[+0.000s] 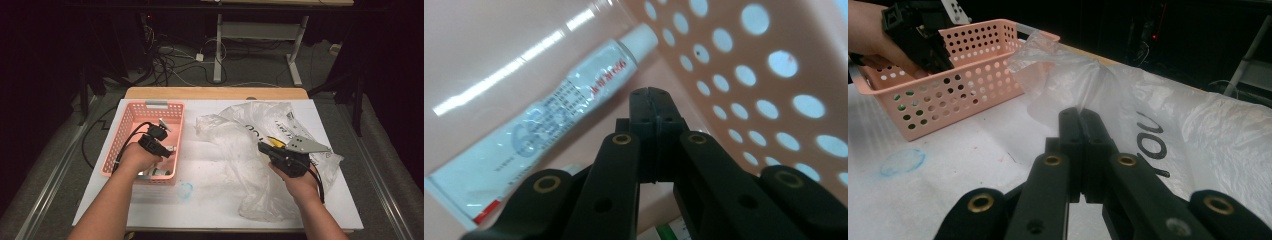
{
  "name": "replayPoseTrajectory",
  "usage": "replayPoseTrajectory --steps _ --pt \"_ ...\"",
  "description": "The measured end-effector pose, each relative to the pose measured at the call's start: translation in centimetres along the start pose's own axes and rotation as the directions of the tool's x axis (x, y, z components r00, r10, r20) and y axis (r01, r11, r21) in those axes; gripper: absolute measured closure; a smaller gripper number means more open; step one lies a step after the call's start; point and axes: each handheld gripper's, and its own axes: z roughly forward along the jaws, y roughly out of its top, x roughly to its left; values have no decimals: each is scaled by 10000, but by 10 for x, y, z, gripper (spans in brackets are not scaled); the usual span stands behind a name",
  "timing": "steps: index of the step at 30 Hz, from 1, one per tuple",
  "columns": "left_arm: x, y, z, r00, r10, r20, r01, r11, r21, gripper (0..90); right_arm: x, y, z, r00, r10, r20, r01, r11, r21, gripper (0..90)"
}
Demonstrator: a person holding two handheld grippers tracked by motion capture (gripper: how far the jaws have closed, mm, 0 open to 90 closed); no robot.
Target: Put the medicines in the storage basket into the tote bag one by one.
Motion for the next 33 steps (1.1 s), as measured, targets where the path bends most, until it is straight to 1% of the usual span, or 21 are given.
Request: replayPoseTrajectory --steps 1,3,5,7,10,12,18,21,23,25,26,29,31,33 --pt "0 1 1 10000 15 58 -16 10000 44 882 0 0 0 10000 13 -4 -13 10000 -3 900" --pt "0 2 6 10000 56 -37 -55 9998 174 882 0 0 0 10000 1 -11 -1 10000 -16 900" --pt "1 4 9 9999 80 -140 -77 9998 190 881 0 0 0 10000 -14 -3 14 10000 -16 900" --pt "2 5 10 9998 -7 -185 8 10000 39 882 0 0 0 10000 -27 7 27 10000 -20 900" --pt "5 8 11 9998 2 -209 -6 9998 -196 882 0 0 0 10000 2 22 -3 10000 8 900" --pt "7 11 11 9995 12 -321 -21 9996 -281 882 1 0 0 10000 -17 16 17 10000 16 900" --pt "15 17 13 9973 -189 -714 142 9977 -667 882 1 0 1 10000 -60 -3 60 10000 46 900" --pt "22 19 14 9952 -512 -835 431 9945 -954 882 1 -1 1 10000 -41 -5 41 10000 66 900" --pt "27 20 16 9925 -595 -1067 493 9942 -957 882 1 -1 2 10000 -53 -14 53 9999 97 900" --pt "32 20 15 9912 -735 -1105 610 9918 -1127 882 1 -2 2 10000 -60 -16 60 9999 105 900" --pt "33 19 15 9915 -782 -1043 654 9906 -1202 882 1 -2 2 10000 -89 -23 89 9999 113 900" --pt "31 17 7 9924 -677 -1029 512 9866 -1549 882 1 -2 2 10000 -39 2 39 9999 108 900" --pt "32 15 -1 9930 -716 -936 532 9809 -1870 881 1 -2 1 10000 -54 12 54 9999 101 900" --pt "34 11 -9 9910 -722 -1124 463 9748 -2184 879 1 -2 1 10000 -49 20 49 9999 111 900"
